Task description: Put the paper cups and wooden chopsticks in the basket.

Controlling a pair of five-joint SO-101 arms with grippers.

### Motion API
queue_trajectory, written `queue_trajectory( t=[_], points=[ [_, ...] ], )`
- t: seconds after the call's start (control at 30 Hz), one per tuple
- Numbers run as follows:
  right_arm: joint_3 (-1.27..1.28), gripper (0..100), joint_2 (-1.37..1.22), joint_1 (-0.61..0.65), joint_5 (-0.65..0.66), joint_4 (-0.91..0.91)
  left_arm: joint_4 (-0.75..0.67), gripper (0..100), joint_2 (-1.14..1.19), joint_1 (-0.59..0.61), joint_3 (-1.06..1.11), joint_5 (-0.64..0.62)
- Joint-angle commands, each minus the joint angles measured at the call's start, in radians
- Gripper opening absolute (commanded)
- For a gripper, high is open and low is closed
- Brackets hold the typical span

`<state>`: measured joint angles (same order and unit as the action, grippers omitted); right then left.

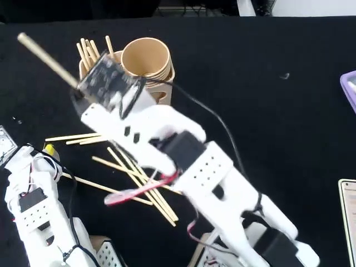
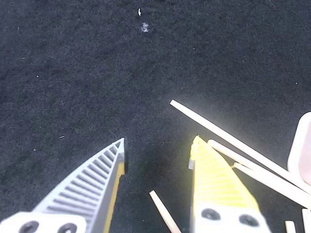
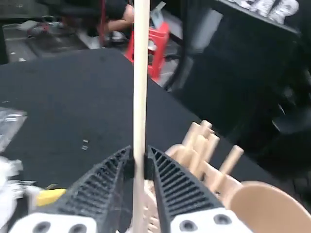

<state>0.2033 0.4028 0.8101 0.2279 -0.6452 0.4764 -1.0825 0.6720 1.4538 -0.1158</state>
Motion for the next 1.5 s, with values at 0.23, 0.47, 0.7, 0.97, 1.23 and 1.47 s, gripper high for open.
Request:
queue_trajectory(
  t=[0.23, 0.47, 0.7, 0.97, 1.23, 1.47],
  points=[
    [-0.073, 1.1, -0.024, -0.157, -0.287, 0.470, -0.018, 22, -0.009, -0.010, -0.005, 0.003],
    [-0.074, 1.1, -0.193, -0.147, -0.259, 0.713, -0.018, 22, -0.009, -0.010, -0.005, 0.003],
    [-0.051, 1.1, -0.318, -0.169, -0.259, 0.741, -0.015, 22, -0.009, -0.010, -0.005, 0.005],
    [0.035, 20.7, -0.306, -0.204, -0.261, 0.649, -0.015, 22, -0.009, -0.010, -0.005, 0.005],
    [0.090, 16.5, 0.087, -0.199, -0.259, 0.169, -0.015, 22, -0.009, -0.010, -0.005, 0.005],
    [0.487, 16.3, 0.426, -0.058, -0.256, -0.216, -0.015, 22, -0.009, -0.010, -0.005, 0.005]
  ],
)
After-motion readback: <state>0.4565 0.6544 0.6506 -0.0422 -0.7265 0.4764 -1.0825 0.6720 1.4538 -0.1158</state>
